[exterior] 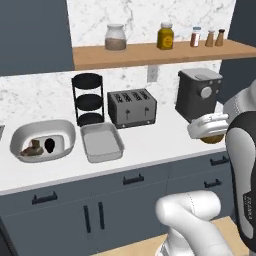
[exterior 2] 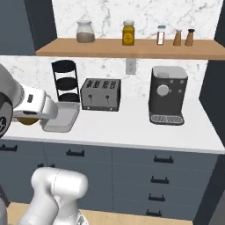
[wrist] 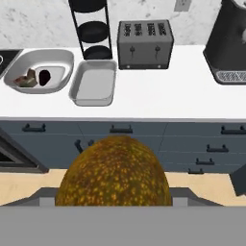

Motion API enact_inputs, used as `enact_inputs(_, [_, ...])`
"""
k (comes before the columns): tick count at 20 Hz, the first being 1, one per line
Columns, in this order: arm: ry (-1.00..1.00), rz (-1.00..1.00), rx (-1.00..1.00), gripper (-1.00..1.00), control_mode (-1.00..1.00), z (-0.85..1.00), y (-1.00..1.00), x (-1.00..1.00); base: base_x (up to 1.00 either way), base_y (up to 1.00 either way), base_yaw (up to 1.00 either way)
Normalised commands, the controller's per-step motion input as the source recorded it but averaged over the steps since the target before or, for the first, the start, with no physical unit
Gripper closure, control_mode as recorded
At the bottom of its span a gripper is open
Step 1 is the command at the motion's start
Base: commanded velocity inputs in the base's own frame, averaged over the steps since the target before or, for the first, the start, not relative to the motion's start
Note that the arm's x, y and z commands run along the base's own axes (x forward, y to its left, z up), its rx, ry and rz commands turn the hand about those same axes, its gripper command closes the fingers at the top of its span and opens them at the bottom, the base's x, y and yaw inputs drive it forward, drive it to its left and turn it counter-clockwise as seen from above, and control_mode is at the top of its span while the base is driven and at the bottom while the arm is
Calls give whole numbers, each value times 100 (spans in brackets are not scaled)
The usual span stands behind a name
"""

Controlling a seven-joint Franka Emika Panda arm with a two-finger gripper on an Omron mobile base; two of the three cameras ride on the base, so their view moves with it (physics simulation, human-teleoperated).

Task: Place one avocado and one steak in each tupperware on the nearby counter, to pack two identical lunches.

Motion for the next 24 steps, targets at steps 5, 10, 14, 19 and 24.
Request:
enact_inputs(5, [0, 0, 0, 100, 100, 0, 0, 0, 2, 100, 0])
enact_inputs(10, [0, 0, 0, 100, 100, 0, 0, 0, 25, 57, -1])
enact_inputs(14, [0, -1, 0, 100, -100, -7, -12, 39, 32, -1, -2])
enact_inputs(19, [3, 0, 0, 100, -100, -41, -27, 98, 0, 0, 0])
enact_inputs(24, [7, 0, 0, 100, -100, -76, -16, 94, 0, 0, 0])
